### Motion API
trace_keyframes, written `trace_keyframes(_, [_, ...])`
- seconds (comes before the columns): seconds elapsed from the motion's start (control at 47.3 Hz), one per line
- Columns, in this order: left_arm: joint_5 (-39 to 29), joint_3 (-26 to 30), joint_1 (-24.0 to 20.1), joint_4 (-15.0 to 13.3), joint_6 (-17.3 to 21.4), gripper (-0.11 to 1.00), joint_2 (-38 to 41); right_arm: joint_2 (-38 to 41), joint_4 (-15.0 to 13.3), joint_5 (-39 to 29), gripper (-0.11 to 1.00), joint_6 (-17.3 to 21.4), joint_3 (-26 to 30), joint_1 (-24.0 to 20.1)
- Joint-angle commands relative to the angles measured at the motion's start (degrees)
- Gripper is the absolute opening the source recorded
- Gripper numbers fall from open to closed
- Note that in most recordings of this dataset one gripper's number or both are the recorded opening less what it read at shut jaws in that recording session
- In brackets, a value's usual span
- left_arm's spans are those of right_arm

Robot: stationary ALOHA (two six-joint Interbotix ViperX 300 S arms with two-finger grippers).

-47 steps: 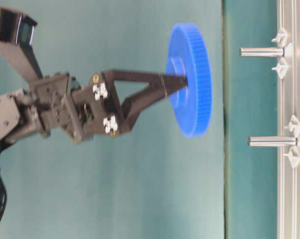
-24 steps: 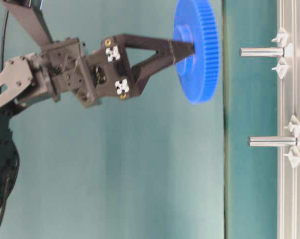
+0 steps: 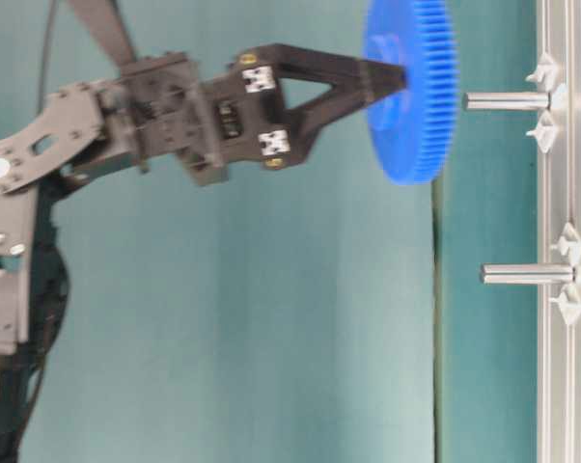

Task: Find the location of the shaft and insert the large gear.
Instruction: 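Align the gear's center hole over the right metal shaft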

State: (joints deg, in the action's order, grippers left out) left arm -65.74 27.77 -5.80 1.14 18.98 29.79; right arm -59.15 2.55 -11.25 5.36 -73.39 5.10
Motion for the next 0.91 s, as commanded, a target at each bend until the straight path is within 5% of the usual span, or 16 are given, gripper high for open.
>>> trace_keyframes(0.0, [0.18, 1.93, -0.18, 0.18, 0.18, 0.71, -1.67, 0.09, 0.0, 0.18, 0.01, 0.53, 0.62, 0.18])
trace_keyframes(0.888, [0.0, -1.14, -2.02, 0.18, 0.0, 0.71, 0.53, 0.09, 0.0, 0.18, 0.01, 0.53, 0.44, 0.18])
